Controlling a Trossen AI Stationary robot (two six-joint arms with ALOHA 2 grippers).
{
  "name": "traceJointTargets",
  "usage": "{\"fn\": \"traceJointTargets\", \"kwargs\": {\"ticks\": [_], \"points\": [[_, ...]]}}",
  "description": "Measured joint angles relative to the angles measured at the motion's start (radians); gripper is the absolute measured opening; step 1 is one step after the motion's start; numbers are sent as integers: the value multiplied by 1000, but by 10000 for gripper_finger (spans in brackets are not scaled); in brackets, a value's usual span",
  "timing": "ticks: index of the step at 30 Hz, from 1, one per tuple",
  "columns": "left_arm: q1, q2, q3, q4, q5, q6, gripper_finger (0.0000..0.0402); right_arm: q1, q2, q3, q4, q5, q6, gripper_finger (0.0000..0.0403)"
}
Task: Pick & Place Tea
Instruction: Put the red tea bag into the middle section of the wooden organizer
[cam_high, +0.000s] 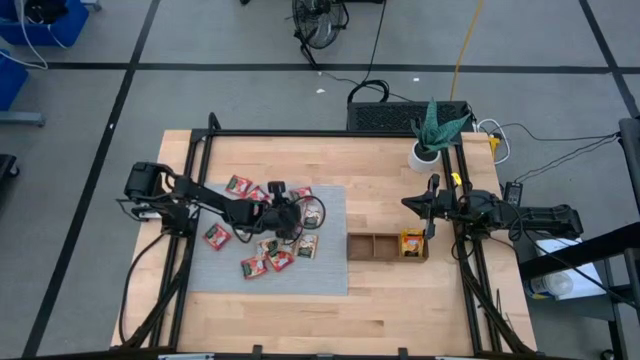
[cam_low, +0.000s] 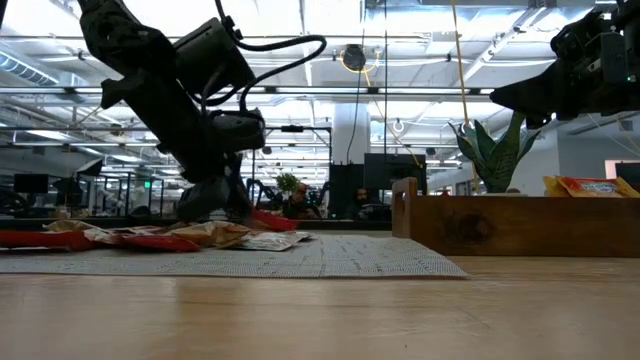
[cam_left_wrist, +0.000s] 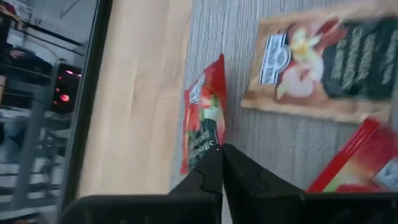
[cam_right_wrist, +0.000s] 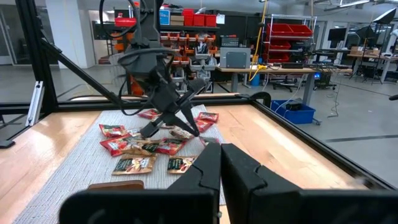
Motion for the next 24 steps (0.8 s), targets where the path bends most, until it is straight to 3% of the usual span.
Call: {"fn": "traceJointTargets", "kwargs": {"ticks": [13,18,24], "points": [[41,0,0,-48,-25,4,184,0,0,0,0,0,0,0],[81,0,0,-89,39,-22,208,0,0,0,0,0,0,0],[110,0,0,-73,52,4,200,0,0,0,0,0,0,0]]}}
